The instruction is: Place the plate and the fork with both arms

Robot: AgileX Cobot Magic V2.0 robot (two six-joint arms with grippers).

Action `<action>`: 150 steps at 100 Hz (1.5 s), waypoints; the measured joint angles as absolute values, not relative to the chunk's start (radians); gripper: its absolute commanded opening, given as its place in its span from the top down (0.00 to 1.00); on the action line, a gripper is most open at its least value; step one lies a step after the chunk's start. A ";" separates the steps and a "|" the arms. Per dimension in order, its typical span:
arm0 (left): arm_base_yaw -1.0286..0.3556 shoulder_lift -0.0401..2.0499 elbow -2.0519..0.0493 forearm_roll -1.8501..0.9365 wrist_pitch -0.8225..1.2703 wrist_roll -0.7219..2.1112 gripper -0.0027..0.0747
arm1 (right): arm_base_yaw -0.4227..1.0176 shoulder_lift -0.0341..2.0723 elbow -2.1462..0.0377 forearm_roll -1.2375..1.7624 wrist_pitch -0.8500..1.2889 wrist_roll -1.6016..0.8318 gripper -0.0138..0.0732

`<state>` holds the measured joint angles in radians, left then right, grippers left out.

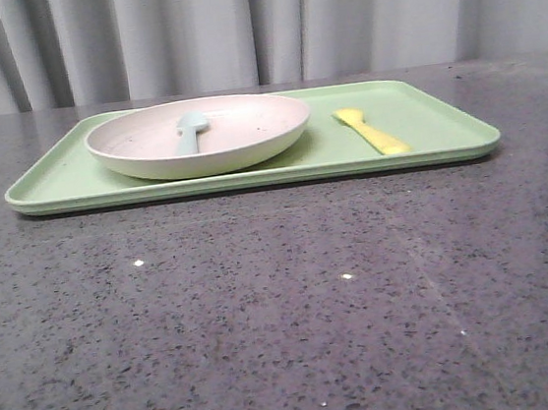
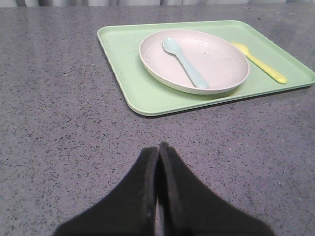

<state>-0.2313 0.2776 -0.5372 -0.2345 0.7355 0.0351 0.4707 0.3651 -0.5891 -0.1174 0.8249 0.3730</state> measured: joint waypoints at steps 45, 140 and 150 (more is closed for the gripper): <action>-0.231 0.278 -0.537 -0.234 0.736 0.035 0.99 | 0.471 0.365 -0.589 -0.117 0.825 0.373 0.92; 0.001 -0.003 0.000 -0.135 0.110 0.132 0.99 | 0.471 0.365 -0.589 -0.117 0.825 0.373 0.92; 0.016 -0.003 0.000 -0.135 0.127 0.119 0.99 | 0.471 0.365 -0.589 -0.117 0.825 0.373 0.92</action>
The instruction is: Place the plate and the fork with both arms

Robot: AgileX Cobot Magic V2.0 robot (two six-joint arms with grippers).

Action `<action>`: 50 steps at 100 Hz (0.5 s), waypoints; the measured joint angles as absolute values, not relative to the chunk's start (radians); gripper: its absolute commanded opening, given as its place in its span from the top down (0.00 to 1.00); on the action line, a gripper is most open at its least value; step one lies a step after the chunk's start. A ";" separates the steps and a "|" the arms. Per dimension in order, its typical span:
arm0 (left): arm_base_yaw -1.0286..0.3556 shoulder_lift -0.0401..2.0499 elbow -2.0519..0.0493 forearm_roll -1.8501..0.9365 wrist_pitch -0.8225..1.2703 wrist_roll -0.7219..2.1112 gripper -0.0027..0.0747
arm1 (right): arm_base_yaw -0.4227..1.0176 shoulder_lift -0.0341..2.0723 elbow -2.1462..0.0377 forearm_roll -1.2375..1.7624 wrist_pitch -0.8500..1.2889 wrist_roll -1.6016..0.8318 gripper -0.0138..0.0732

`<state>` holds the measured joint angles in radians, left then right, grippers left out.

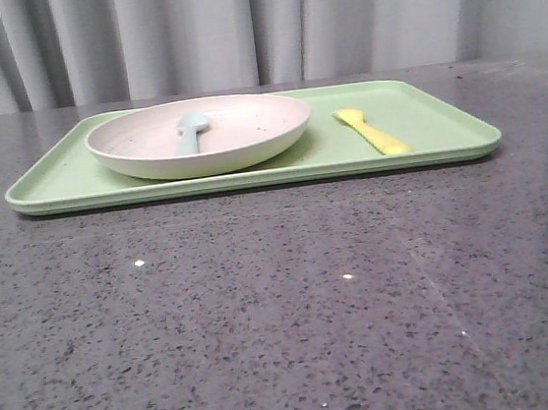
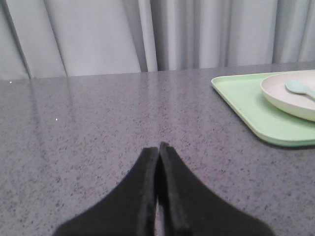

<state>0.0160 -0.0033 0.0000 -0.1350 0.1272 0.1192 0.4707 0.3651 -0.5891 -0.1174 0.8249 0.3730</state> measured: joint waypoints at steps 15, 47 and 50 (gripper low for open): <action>0.029 -0.003 0.000 -0.135 0.149 0.114 0.99 | 0.471 0.363 -0.589 -0.117 0.825 0.373 0.92; 0.029 -0.003 0.000 -0.135 0.150 0.087 0.99 | 0.471 0.363 -0.589 -0.117 0.825 0.373 0.92; 0.029 -0.003 0.000 -0.135 0.150 0.086 0.99 | 0.471 0.363 -0.589 -0.117 0.825 0.373 0.92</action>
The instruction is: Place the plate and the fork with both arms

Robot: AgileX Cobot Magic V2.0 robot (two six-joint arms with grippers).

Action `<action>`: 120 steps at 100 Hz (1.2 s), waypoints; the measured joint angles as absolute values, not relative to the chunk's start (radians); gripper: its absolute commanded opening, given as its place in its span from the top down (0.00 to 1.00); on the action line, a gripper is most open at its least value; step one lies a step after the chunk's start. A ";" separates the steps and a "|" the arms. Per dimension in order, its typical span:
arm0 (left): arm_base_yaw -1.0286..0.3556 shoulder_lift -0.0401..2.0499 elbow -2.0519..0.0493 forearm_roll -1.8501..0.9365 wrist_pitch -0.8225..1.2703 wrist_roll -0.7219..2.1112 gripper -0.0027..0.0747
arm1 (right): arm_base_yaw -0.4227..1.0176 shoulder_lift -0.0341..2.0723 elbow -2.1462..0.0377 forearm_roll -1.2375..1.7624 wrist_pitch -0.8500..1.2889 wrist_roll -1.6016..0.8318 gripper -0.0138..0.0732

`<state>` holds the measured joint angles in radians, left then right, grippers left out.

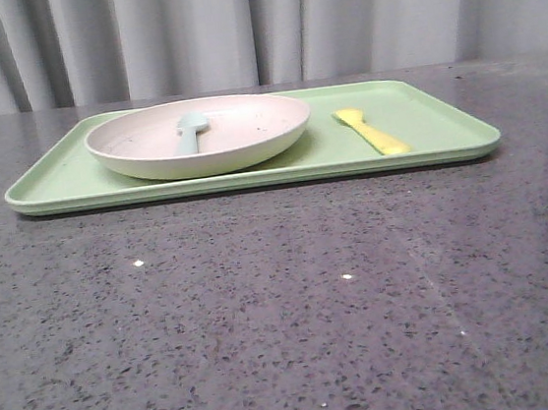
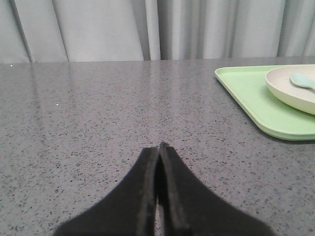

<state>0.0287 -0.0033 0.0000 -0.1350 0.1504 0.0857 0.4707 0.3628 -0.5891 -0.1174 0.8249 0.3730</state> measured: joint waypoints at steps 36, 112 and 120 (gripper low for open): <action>0.029 -0.003 0.000 -0.135 0.153 0.086 0.99 | 0.471 0.363 -0.589 -0.117 0.825 0.373 0.92; 0.029 -0.003 0.000 -0.135 0.154 0.085 0.99 | 0.468 0.363 -0.561 -0.165 0.805 0.373 0.92; 0.029 -0.003 0.000 -0.135 0.154 0.085 0.99 | 0.455 0.362 -0.531 -0.166 0.760 0.373 0.92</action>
<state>0.0287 -0.0033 0.0000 -0.1350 0.1542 0.0851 0.4555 0.3621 -0.5314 -0.1664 0.7597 0.3730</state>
